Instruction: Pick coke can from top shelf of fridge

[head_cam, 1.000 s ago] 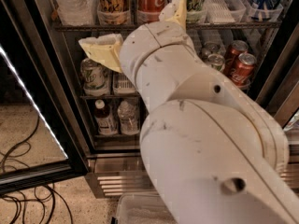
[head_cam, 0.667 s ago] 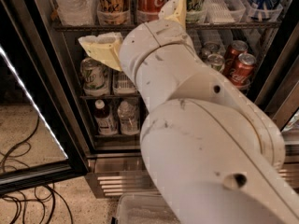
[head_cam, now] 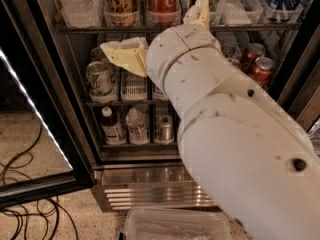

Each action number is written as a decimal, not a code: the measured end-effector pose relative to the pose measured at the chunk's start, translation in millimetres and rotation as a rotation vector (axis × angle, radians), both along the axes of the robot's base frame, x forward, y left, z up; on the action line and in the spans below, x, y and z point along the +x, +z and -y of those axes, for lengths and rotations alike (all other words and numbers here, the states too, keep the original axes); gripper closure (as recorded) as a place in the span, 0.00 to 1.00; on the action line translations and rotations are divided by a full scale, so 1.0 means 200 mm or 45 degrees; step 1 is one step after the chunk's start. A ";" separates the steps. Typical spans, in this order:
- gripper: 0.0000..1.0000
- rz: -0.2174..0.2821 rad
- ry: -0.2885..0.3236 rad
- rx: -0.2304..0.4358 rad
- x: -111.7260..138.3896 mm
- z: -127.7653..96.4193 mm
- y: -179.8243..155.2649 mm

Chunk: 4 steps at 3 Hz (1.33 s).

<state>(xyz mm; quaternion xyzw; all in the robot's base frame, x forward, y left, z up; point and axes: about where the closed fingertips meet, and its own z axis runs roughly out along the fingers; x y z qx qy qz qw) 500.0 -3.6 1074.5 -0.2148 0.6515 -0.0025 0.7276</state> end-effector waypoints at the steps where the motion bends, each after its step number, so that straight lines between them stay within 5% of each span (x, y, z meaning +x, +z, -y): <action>1: 0.00 -0.045 0.025 -0.010 0.06 0.04 -0.06; 3: 0.00 -0.041 0.061 -0.011 0.23 -0.01 -0.08; 4: 0.00 0.003 0.018 0.055 0.33 -0.11 -0.02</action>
Offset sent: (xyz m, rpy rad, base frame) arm 0.1216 0.0132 -0.0155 -0.0261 0.0915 0.0566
